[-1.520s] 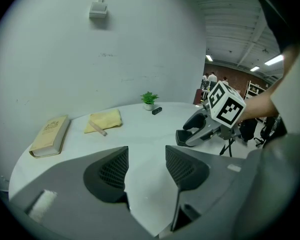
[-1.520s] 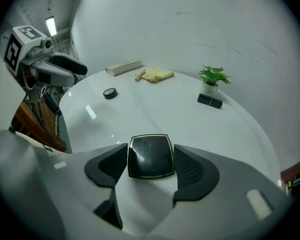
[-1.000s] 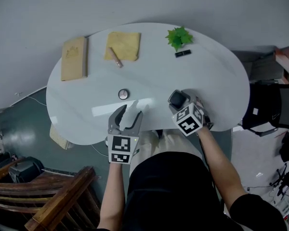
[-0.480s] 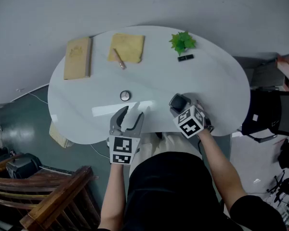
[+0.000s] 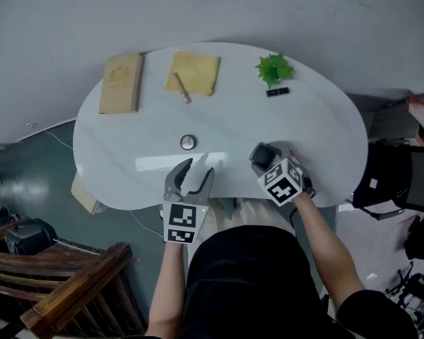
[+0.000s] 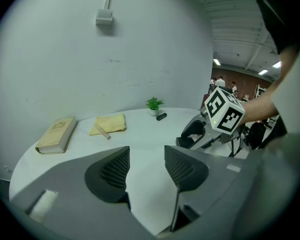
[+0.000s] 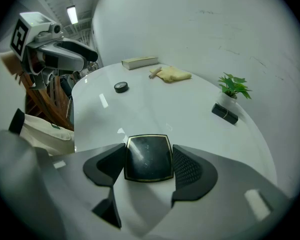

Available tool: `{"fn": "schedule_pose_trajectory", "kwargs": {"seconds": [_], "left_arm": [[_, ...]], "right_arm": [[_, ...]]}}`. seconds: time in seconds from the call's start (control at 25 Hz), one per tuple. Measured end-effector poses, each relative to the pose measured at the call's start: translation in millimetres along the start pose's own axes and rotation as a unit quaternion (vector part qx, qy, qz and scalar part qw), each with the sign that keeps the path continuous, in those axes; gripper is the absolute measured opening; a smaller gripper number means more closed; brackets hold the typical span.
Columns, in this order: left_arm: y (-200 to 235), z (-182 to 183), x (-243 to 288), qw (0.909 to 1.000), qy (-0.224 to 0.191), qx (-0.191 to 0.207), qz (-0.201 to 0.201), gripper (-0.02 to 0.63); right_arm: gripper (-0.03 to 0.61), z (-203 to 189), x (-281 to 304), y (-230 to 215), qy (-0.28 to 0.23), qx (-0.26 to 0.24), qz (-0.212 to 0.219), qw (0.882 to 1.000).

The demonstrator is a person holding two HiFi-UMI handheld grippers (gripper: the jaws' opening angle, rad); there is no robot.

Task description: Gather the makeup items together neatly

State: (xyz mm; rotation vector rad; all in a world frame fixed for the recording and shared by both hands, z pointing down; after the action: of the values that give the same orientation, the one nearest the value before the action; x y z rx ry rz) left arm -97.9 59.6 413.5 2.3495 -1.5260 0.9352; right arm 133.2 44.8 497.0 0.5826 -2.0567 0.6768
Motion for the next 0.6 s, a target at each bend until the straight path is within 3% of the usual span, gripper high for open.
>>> {"fn": "schedule_pose_trajectory", "kwargs": {"seconds": [0.6], "left_arm": [[41, -5, -5, 0.9998, -0.009, -0.016, 0.006, 0.218]], "right_arm": [[0.304, 57, 28, 9, 0.037, -0.099, 0.027, 0.994]]}}
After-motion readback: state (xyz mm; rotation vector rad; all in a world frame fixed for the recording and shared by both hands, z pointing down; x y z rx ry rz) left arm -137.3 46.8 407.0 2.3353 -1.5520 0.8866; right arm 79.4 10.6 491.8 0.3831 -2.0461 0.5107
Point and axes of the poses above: the fingertips, and each gripper's own axes: x forward along the fingers, y to its left, z out of its top, the point moved 10 cm from there along -x, backward along the fingers, and after that the axes turned 15 degrees about z, right-handed, at the moved point
